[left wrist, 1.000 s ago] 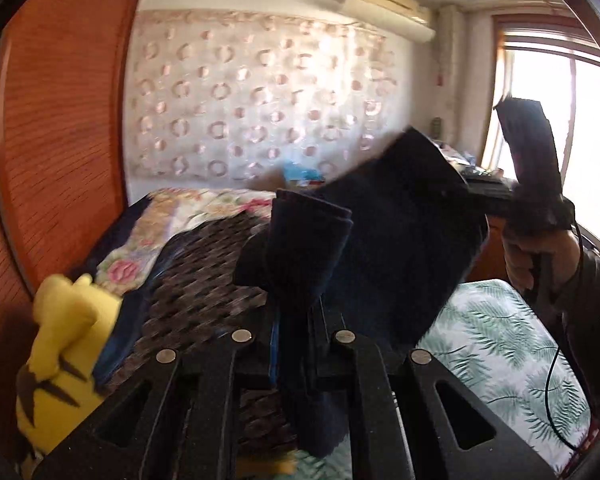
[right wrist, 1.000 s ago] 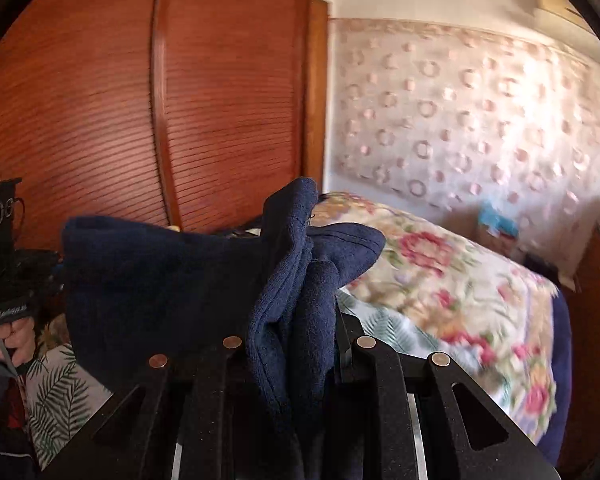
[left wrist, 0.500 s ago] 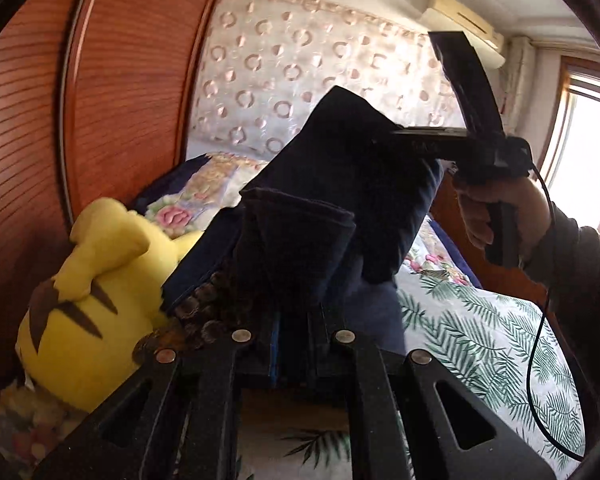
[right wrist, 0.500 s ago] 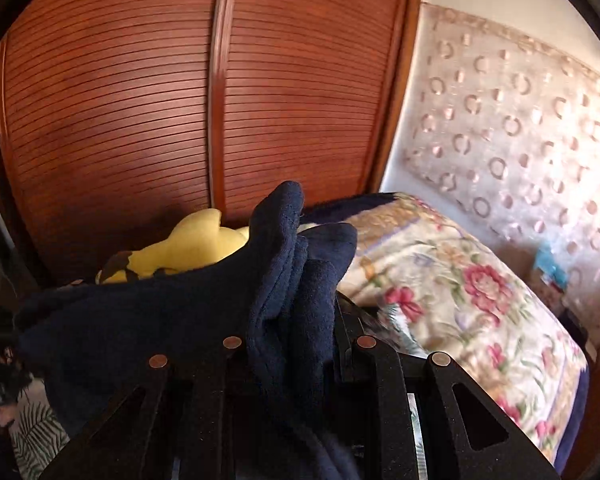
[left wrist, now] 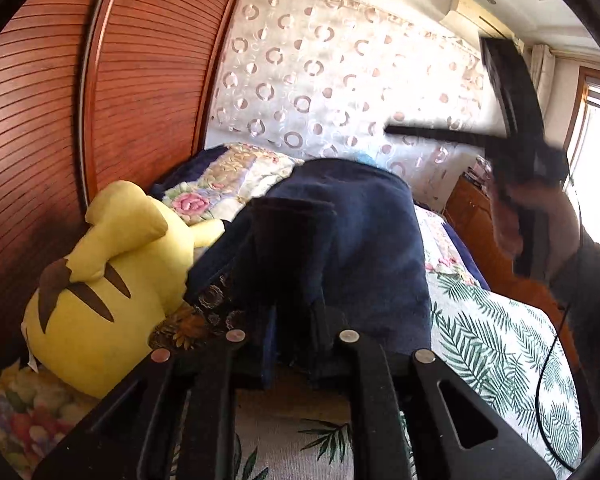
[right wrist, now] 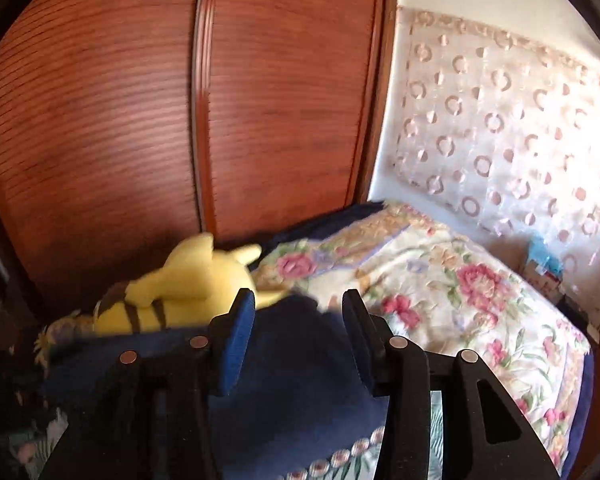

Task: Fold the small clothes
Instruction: 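Carry the folded T-shirt with both tools onto the patterned shirt stack, then open both tools and release the T-shirt on the stack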

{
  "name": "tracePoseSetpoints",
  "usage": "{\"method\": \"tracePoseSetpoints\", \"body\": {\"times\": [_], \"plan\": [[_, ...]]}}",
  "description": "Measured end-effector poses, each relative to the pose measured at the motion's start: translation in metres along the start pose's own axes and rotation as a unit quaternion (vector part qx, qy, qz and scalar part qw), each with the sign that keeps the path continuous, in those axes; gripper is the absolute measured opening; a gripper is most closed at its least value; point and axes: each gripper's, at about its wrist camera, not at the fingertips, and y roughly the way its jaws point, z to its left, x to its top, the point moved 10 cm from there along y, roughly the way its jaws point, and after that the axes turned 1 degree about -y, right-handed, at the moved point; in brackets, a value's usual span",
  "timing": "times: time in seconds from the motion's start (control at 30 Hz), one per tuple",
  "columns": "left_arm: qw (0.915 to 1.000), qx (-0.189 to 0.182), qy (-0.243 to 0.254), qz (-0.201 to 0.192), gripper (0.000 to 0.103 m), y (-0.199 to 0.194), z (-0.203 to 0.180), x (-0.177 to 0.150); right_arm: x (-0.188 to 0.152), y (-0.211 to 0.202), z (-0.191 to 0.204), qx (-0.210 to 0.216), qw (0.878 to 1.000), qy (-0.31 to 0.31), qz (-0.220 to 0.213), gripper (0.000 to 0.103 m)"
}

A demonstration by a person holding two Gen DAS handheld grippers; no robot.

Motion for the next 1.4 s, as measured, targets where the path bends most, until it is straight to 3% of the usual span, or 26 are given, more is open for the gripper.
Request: {"method": "tracePoseSetpoints", "body": {"times": [0.2,0.37,0.57,0.63,0.73,0.8,0.87,0.93,1.17,1.4], "plan": [[0.9992,0.029,0.012,-0.026,0.015,-0.013,0.011,0.014,-0.051,0.020,-0.006,0.007,0.999,0.018,0.037,0.047],[0.9985,0.042,0.017,-0.030,0.015,-0.018,0.017,0.023,-0.061,0.063,-0.015,-0.007,0.997,0.047,0.053,0.048],[0.9972,0.056,0.040,-0.031,0.016,-0.026,0.017,0.027,-0.049,0.068,-0.004,-0.035,0.997,0.055,0.030,0.048],[0.9968,0.055,0.047,-0.034,0.016,-0.030,0.014,0.029,-0.052,0.055,0.003,-0.042,0.997,0.060,0.029,0.048],[0.9961,0.051,0.060,-0.041,0.042,-0.037,0.008,0.030,-0.056,0.025,0.016,-0.048,0.996,0.078,0.014,0.048],[0.9958,0.043,0.068,-0.042,0.049,-0.041,0.003,0.030,-0.063,0.010,0.025,-0.046,0.995,0.093,0.004,0.048],[0.9956,0.033,0.081,-0.033,0.073,-0.041,-0.006,0.027,-0.067,-0.008,0.033,-0.049,0.994,0.096,-0.002,0.048],[0.9951,0.022,0.092,-0.030,0.083,-0.044,-0.015,0.023,-0.072,-0.025,0.042,-0.055,0.994,0.097,-0.008,0.048],[0.9933,0.018,0.113,-0.017,0.083,-0.047,-0.037,0.008,-0.107,-0.087,0.062,-0.067,0.989,0.128,-0.019,0.048],[0.9918,-0.015,0.127,-0.007,0.083,-0.050,-0.069,-0.016,-0.147,-0.151,0.077,-0.098,0.984,0.147,-0.018,0.052]]}}
